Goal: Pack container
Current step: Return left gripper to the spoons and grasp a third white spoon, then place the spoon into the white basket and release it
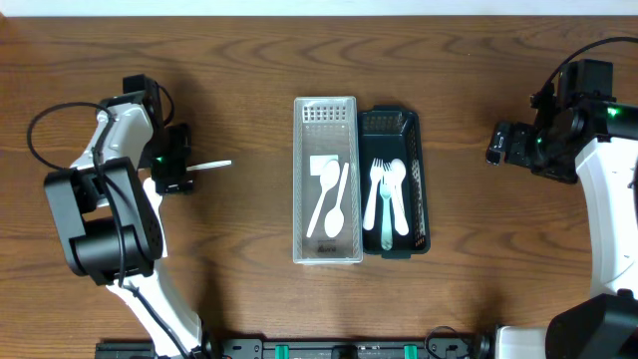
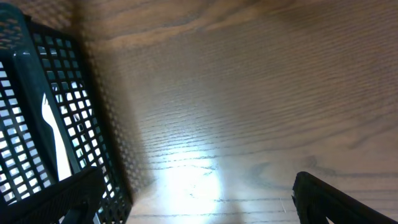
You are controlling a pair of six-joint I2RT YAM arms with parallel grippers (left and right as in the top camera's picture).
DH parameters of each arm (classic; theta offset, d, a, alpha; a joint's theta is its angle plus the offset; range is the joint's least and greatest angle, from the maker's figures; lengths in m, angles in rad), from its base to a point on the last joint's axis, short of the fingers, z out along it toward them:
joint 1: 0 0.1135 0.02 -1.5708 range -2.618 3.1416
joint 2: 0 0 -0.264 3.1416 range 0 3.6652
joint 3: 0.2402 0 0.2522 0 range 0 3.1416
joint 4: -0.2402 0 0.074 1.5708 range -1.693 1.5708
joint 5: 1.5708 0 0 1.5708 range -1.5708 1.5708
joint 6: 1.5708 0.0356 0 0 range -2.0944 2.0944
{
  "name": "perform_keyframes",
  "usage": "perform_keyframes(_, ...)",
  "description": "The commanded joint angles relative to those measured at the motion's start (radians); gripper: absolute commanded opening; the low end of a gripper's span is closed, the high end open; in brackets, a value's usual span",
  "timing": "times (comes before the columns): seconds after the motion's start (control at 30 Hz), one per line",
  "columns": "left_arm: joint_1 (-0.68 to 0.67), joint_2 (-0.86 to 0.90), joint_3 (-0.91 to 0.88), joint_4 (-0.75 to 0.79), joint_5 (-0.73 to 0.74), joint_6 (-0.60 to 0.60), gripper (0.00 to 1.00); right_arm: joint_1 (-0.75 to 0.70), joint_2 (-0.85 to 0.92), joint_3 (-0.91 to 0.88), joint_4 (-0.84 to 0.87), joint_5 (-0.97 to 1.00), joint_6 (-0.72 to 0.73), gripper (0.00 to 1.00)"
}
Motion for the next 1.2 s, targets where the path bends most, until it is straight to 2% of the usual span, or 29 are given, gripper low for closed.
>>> perform_keyframes(0.0, 0.005, 0.026, -0.006, 0.000, -0.030, 0.002, 0.98, 0.002, 0.007, -0.005, -0.003, -0.007, -0.015, 0.99)
perform_keyframes(0.33, 0.004, 0.035, -0.006, -0.009, -0.031, 0.002, 0.98, 0.002, 0.007, -0.005, -0.003, -0.007, -0.015, 0.99)
perform_keyframes(0.37, 0.004, 0.035, -0.006, -0.011, -0.031, 0.002, 0.92, 0.002, 0.007, -0.005, -0.003, -0.007, -0.015, 0.99)
perform_keyframes(0.43, 0.004, 0.035, -0.006, -0.012, -0.031, 0.002, 0.70, 0.002, 0.007, -0.005, -0.003, -0.007, -0.015, 0.99)
perform_keyframes(0.5, 0.004, 0.035, -0.006, -0.011, -0.031, 0.002, 0.54, 0.002, 0.007, -0.005, -0.003, -0.007, -0.015, 0.99)
perform_keyframes(0.7, 0.004, 0.035, -0.006, -0.011, -0.031, 0.003, 0.45, 0.002, 0.007, -0.005, -0.003, -0.007, -0.015, 0.99)
perform_keyframes(0.8, 0.004, 0.035, -0.006, -0.011, -0.031, 0.003, 0.30, 0.002, 0.007, -0.005, -0.003, -0.007, -0.015, 0.99)
perform_keyframes(0.87, 0.004, 0.035, -0.006, -0.011, -0.031, 0.003, 0.25, 0.002, 0.007, -0.005, -0.003, -0.007, -0.015, 0.99)
perform_keyframes(0.93, 0.004, 0.035, -0.006, -0.011, -0.031, 0.007, 0.15, 0.002, 0.007, -0.005, -0.003, -0.007, -0.015, 0.99)
perform_keyframes(1.17, 0.004, 0.035, -0.006, -0.016, -0.029, 0.090, 0.14, 0.002, 0.007, -0.005, -0.003, -0.007, -0.015, 0.99)
